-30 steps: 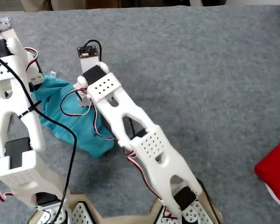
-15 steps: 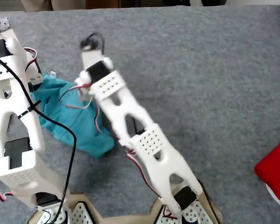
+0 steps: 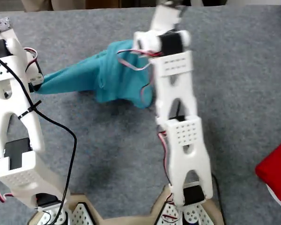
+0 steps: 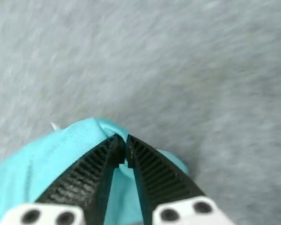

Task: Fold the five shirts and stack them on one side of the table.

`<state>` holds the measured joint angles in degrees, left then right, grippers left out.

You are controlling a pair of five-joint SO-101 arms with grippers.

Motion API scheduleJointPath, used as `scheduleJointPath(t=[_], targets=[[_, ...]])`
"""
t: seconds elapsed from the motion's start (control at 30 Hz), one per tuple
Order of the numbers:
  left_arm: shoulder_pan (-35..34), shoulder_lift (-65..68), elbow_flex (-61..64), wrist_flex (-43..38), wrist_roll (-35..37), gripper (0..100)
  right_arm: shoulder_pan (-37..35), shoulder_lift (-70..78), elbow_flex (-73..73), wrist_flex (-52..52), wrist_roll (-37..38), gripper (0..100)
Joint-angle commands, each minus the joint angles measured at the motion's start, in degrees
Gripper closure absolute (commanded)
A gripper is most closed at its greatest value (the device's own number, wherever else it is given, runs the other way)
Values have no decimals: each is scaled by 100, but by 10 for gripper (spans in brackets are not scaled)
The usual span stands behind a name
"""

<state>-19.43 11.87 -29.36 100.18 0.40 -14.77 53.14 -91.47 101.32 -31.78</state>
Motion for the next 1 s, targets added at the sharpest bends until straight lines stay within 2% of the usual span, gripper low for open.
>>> scheduleJointPath(t=[0.0, 0.27, 0.4, 0.5, 0.7, 0.83, 0.97], targets=[[0, -286, -9, 53, -35, 981, 479, -497, -215, 79, 343, 993], [79, -286, 185, 53, -35, 981, 1191, 251, -277, -97, 1160, 991], [88, -286, 352, 53, -44, 981, 1481, 602, -277, -185, 1248, 991], [167, -286, 527, 53, -35, 981, 1226, 637, -215, 114, 1354, 991], [431, -286, 651, 53, -9, 981, 549, 189, -119, 123, 2207, 991], [484, -286, 651, 53, -9, 981, 233, -760, 1130, 123, 2347, 991], [440, -286, 651, 53, -35, 981, 13, -2220, 3820, 105, 2558, 991]])
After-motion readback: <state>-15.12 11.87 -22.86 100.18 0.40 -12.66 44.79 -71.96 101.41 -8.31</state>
